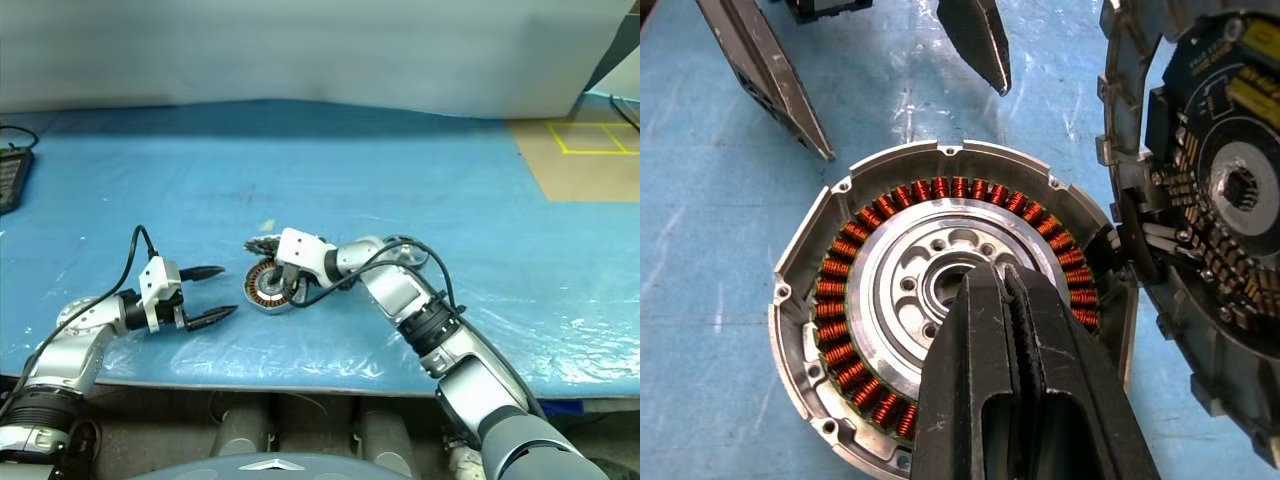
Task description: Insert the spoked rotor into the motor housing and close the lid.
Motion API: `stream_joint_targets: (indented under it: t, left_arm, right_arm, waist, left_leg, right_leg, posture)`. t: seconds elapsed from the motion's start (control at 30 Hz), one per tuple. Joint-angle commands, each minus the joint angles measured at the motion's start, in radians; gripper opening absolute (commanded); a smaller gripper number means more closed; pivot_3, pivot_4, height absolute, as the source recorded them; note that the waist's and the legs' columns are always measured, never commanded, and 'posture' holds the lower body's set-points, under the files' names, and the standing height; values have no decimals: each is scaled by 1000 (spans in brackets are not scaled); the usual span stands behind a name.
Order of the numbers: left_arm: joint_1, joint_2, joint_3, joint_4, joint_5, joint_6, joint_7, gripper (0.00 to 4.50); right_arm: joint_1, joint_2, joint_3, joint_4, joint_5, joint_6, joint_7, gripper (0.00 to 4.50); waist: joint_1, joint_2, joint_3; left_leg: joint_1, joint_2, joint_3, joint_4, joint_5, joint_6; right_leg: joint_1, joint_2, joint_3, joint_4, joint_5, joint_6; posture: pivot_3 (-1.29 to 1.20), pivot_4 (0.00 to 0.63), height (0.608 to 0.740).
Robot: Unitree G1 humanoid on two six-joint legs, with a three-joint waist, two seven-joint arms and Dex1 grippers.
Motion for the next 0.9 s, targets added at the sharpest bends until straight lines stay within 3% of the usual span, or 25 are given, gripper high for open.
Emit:
stream_joint_targets:
  t: [0.03,0.33,0.9]
  left_arm:
    - [-11,11,13,-15,-2,-4,-5,4500]
    - [-19,9,9,-4,0,-7,-10,4500]
    - [-15,10,12,-6,0,-7,-8,4500]
  right_arm:
    - [28,-35,-6,4,-29,16,8,59]
    - [31,-14,-97,-116,65,101,29,59]
    - [20,28,-114,-128,149,215,84,59]
  waist:
    - [1,0,0]
    - [-1,0,0]
    - [-1,0,0]
  left_leg:
    - [0,0,0,0,0,0]
    - [-2,0,0,0,0,0]
    - [-4,1,0,0,0,0]
  right_leg:
    - [0,0,0,0,1,-1]
    - [-2,0,0,0,1,-2]
    - [-3,1,0,0,1,-2]
  posture:
    - [0,150,740]
    - [0,150,740]
    - [0,150,740]
